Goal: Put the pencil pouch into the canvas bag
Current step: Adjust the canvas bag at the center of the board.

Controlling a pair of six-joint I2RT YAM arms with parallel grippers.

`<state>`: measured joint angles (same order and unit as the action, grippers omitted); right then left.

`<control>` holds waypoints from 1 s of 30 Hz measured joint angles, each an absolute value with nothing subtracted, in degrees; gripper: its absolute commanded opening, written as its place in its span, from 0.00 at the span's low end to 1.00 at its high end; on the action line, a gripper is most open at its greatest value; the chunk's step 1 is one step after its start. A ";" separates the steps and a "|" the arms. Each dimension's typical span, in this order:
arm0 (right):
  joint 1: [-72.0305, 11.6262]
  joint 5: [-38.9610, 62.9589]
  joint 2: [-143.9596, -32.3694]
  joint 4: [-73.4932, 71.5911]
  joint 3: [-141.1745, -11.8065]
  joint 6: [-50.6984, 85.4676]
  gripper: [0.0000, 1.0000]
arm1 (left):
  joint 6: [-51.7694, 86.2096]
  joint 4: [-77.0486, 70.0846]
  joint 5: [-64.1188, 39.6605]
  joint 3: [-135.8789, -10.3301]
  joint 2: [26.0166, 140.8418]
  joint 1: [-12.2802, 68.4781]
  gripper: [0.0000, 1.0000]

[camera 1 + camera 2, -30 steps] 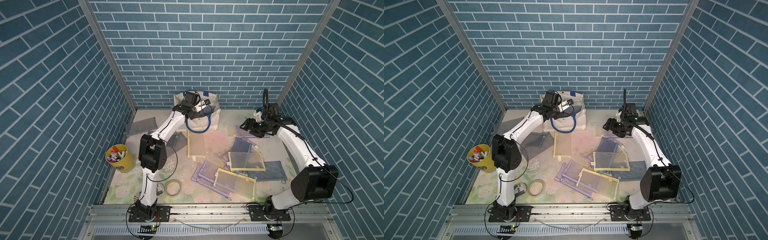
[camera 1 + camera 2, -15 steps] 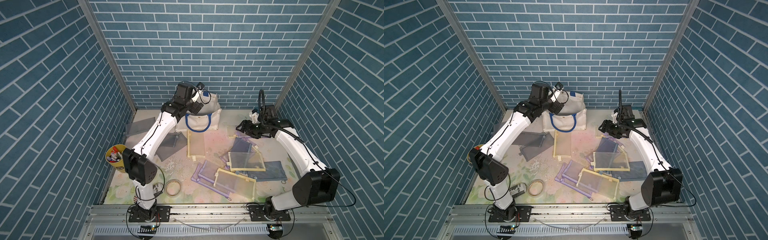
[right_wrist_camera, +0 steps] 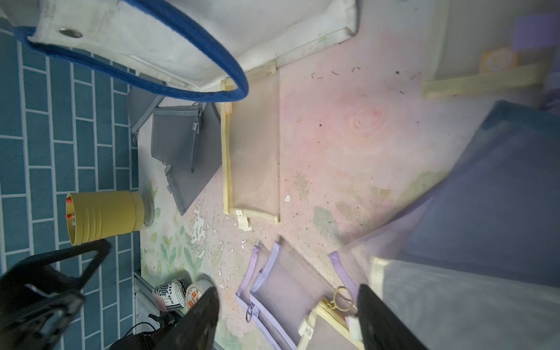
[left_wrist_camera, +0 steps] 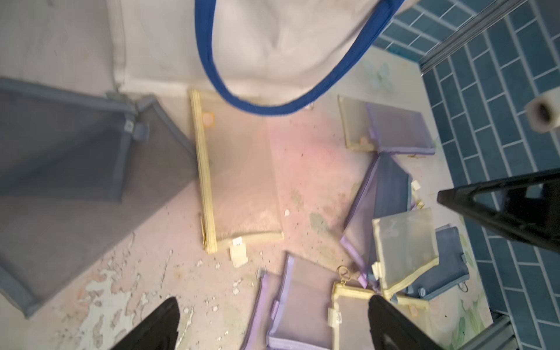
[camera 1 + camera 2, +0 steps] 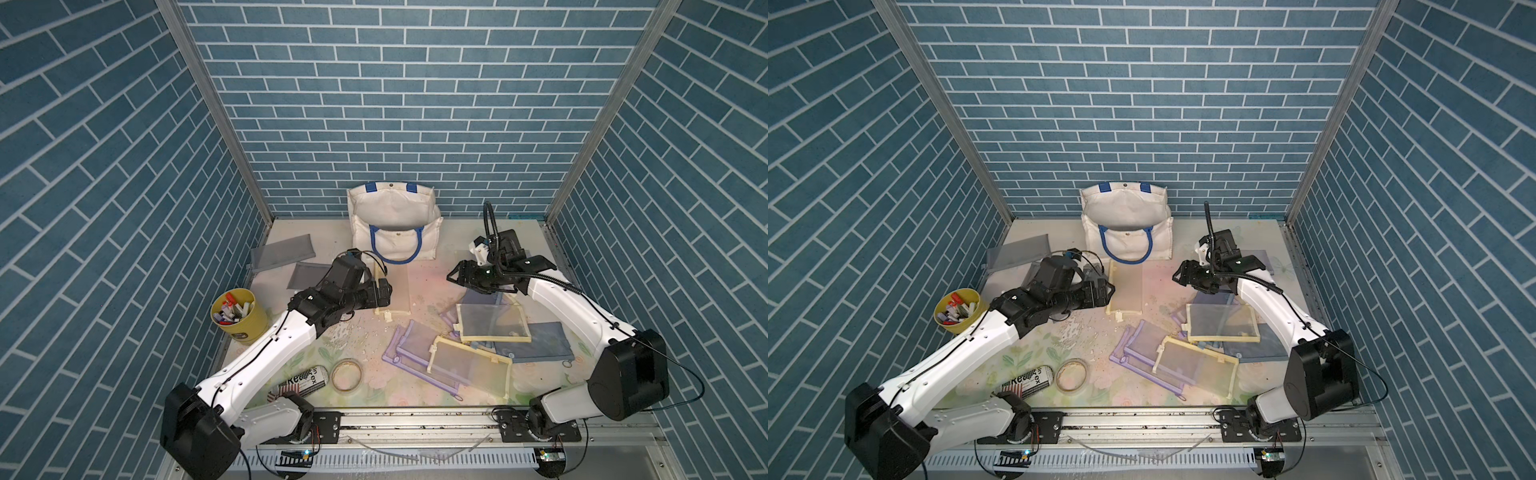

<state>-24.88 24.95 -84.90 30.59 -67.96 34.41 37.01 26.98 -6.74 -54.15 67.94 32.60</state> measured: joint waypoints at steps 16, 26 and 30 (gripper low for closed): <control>-31.48 15.59 -102.54 24.32 -75.59 45.84 0.68 | 46.74 -1.13 -27.38 -51.16 98.02 15.73 0.76; -31.42 16.80 -115.20 21.08 -84.55 47.70 0.66 | 47.83 -12.29 -33.43 -53.95 107.68 13.54 0.63; -30.59 19.07 -119.77 19.57 -87.94 47.72 0.64 | 48.05 -13.23 -34.13 -54.39 108.73 13.58 0.53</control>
<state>-30.59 19.07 -119.77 19.57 -87.94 47.72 48.05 -13.23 -34.13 -54.39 108.73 13.58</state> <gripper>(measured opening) 0.651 0.571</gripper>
